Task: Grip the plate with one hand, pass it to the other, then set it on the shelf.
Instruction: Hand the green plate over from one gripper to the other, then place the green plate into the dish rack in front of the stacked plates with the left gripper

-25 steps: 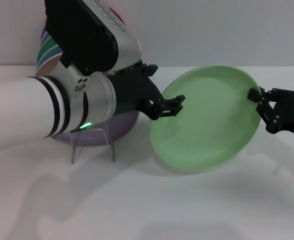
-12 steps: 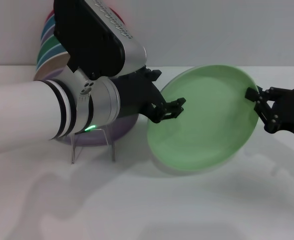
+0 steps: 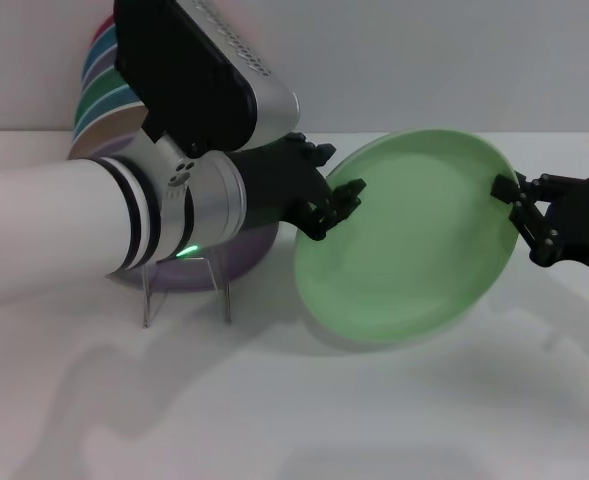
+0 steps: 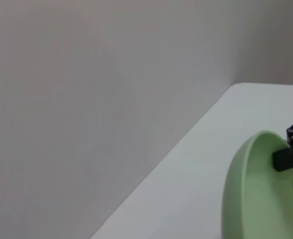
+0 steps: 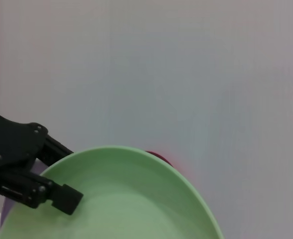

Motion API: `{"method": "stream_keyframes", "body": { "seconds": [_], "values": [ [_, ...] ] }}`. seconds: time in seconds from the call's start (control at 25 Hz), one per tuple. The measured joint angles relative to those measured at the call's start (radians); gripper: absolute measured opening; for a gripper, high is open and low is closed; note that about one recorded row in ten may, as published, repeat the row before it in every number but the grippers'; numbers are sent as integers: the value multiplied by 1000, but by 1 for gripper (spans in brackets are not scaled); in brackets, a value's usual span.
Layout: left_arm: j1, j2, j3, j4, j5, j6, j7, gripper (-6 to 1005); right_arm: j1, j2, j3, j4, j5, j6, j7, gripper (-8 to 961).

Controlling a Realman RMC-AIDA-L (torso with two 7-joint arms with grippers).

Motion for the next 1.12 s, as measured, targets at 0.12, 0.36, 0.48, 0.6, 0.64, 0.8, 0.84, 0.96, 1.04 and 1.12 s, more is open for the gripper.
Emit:
{"method": "stream_keyframes", "body": {
  "seconds": [0.12,0.36,0.48,0.6,0.64,0.8,0.84,0.96,1.04,1.12],
  "values": [
    [-16,-1,-1,21,2,3,0,506,2,0,0,0,-1,0,0,29],
    [-35,-1,13,57,5,51,36,309,4,-1,1,-4,-5,9,-2,29],
    [-32,-1,16,62,3,75,60,210,0,-1,1,-10,-4,27,-7,29],
    [-38,-1,25,74,-3,98,66,115,-7,3,10,-24,7,73,-14,29],
    [-38,-1,25,74,-3,98,66,115,-7,3,10,-24,7,73,-14,58],
    [-34,-1,30,79,-9,125,81,115,-22,3,13,-40,33,122,-39,175],
    [-34,-1,30,79,-9,125,81,115,-22,3,13,-40,33,122,-39,196],
    [2,1,31,52,-13,167,96,116,-56,4,18,-63,110,161,-39,257],
    [31,2,31,35,-14,199,115,116,-92,7,37,-95,207,223,-41,299],
    [52,2,32,21,-15,224,134,116,-125,10,61,-106,272,275,-42,340]
  ]
}}
